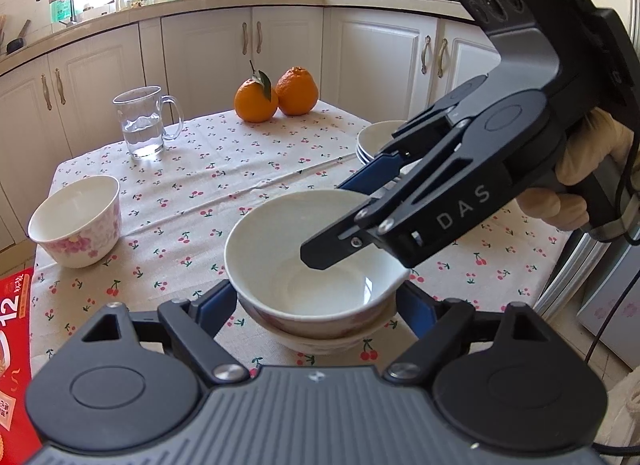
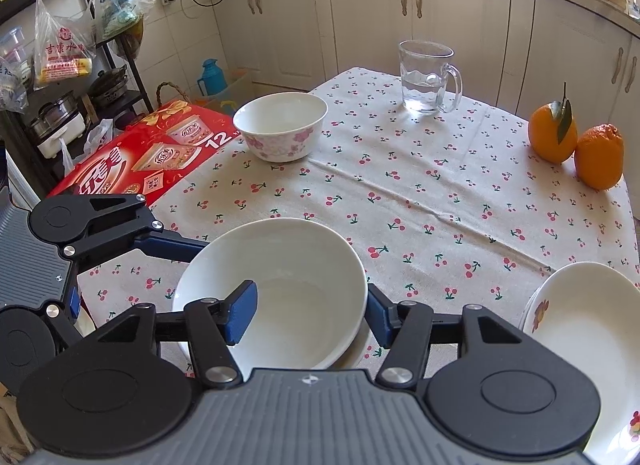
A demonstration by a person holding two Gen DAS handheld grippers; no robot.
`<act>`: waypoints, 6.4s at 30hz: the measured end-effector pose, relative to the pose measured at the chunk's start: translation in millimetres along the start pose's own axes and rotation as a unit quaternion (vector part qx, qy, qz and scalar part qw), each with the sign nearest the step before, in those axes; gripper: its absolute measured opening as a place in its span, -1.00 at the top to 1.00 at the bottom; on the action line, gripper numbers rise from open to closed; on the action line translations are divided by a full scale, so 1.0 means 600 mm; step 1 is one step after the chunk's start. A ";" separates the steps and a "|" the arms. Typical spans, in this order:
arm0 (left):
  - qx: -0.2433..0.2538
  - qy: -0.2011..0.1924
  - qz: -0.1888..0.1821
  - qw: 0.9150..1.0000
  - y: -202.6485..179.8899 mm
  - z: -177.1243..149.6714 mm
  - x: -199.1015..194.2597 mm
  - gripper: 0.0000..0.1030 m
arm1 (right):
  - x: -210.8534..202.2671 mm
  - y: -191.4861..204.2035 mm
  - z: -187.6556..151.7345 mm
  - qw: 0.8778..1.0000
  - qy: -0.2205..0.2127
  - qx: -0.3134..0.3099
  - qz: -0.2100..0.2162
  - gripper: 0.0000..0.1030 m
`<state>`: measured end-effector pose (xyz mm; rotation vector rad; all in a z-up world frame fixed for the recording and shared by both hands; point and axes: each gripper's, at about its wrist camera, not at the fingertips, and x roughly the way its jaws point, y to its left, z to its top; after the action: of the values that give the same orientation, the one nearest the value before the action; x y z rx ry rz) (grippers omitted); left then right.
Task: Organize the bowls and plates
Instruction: 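Lower the held bowl into the placed bowl and open the right tool, then move the right tool to the pink-decal bowl rim and close, then lift the pink-decal bowl with the right tool and carry it over the bowl stack, then lower the bowl onto the bowl stack and open the right tool, then grip the bowl stack rim with the left tool while the right tool grips the opposite rim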
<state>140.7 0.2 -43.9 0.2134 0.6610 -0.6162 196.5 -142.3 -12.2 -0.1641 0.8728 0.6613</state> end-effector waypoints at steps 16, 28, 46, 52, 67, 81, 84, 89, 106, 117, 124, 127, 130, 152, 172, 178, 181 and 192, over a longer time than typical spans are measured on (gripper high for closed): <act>-0.004 -0.004 0.007 1.000 -0.002 -0.015 -0.030 -0.72 | -0.015 0.021 -0.036 0.999 -0.020 -0.026 -0.033 -0.83; -0.016 -0.010 0.039 0.999 0.029 -0.040 -0.066 -0.73 | -0.033 0.034 -0.031 0.998 -0.040 -0.027 -0.046 -0.96; -0.066 -0.032 0.169 0.983 0.210 -0.033 -0.025 -0.73 | 0.047 0.067 0.133 0.994 -0.018 -0.105 -0.004 -0.98; -0.070 -0.034 0.176 0.981 0.259 -0.015 0.025 -0.73 | 0.111 0.047 0.195 0.992 0.003 -0.122 0.012 -0.98; -0.074 -0.043 0.173 0.981 0.294 0.002 0.091 -0.71 | 0.265 -0.013 0.295 0.991 0.042 -0.096 0.080 -0.76; -0.063 -0.049 0.164 0.983 0.294 0.009 0.097 -0.70 | 0.334 -0.031 0.315 0.990 0.053 -0.071 0.111 -0.27; -0.065 -0.049 0.164 0.983 0.295 0.009 0.097 -0.70 | 0.334 -0.029 0.313 0.989 0.054 -0.072 0.117 -0.19; -0.065 -0.045 0.164 0.983 0.294 0.012 0.097 -0.70 | 0.330 -0.029 0.312 0.989 0.053 -0.074 0.116 -0.19; -0.043 -0.044 0.149 0.987 0.214 0.026 0.020 -0.70 | 0.233 0.004 0.272 0.990 0.046 -0.087 0.106 -0.19; -0.015 -0.057 0.130 0.990 0.108 0.031 -0.060 -0.70 | 0.096 0.038 0.205 0.990 0.025 -0.097 0.096 -0.19; -0.005 -0.063 0.103 0.993 0.052 0.026 -0.085 -0.70 | 0.028 0.046 0.144 0.993 0.014 -0.089 0.082 -0.19; -0.003 -0.062 0.090 0.994 0.034 0.023 -0.083 -0.70 | 0.004 0.043 0.120 0.993 0.012 -0.086 0.075 -0.19; -0.001 -0.060 0.077 0.995 0.019 0.022 -0.076 -0.70 | -0.015 0.035 0.099 0.995 0.007 -0.076 0.068 -0.19; 0.005 -0.022 0.034 0.999 -0.009 0.011 -0.019 -0.70 | -0.029 -0.010 0.029 0.998 0.014 -0.048 0.043 -0.19; 0.016 -0.045 0.008 0.999 0.004 0.001 -0.059 -0.94 | -0.076 -0.008 0.008 0.998 -0.024 -0.063 0.017 -0.67; 0.049 0.000 -0.017 0.999 0.004 -0.008 -0.061 -0.99 | -0.109 0.007 -0.024 0.995 -0.034 -0.090 -0.001 -0.85; 0.036 0.041 -0.029 0.998 0.010 -0.028 -0.037 -0.99 | -0.109 0.012 -0.043 0.995 -0.030 -0.096 0.002 -0.89; 0.077 0.035 -0.010 0.996 0.029 -0.047 0.013 -0.99 | -0.052 0.022 -0.101 0.991 -0.006 -0.137 0.006 -1.00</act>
<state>141.5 21.2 -70.7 0.3735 0.6843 -0.6824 134.7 -170.4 -26.1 -0.4006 0.7693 0.7919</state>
